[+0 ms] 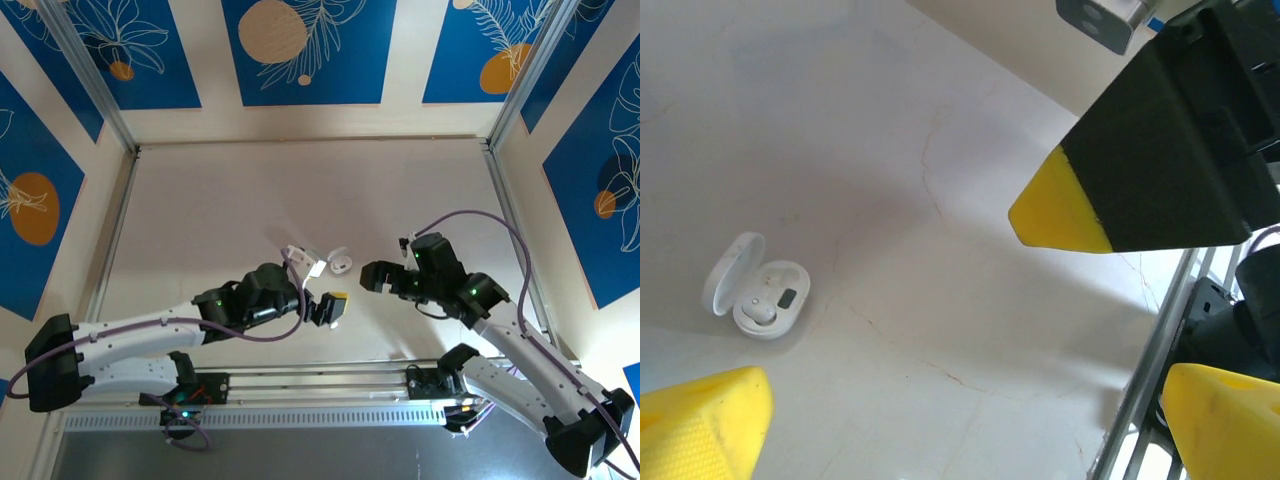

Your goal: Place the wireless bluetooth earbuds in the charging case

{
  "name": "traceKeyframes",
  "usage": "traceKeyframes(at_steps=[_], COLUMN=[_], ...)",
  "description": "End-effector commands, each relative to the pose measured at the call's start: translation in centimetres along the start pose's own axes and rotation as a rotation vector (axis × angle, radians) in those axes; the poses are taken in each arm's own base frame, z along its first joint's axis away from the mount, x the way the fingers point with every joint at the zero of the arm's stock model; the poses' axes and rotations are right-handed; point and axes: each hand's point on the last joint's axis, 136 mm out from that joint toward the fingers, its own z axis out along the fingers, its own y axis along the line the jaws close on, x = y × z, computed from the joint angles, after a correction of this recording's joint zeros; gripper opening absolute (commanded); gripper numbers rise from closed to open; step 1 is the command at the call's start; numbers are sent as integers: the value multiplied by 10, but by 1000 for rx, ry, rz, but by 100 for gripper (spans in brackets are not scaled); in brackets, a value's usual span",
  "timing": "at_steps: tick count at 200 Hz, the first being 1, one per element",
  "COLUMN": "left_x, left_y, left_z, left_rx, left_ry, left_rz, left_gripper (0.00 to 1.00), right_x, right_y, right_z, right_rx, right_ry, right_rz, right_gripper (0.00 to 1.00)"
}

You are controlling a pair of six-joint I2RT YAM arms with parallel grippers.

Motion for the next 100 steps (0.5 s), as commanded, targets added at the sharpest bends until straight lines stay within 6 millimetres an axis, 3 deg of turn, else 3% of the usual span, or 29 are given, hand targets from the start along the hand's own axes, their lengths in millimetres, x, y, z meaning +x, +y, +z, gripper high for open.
traceKeyframes(at_steps=[1, 65, 100], left_x=[-21, -18, -12], left_y=[1, 16, 30], left_z=[0, 9, 10], left_rx=[-34, -75, -97], left_ry=[-41, 8, 57], left_rz=[54, 35, -15], left_gripper=[100, 100, 100], right_x=[-3, -22, -31], right_y=[6, -5, -18], right_z=[3, 20, 32], right_rx=[-49, -41, 45], right_ry=[9, 17, 29], right_rz=[-1, 61, 144], right_gripper=[99, 99, 99])
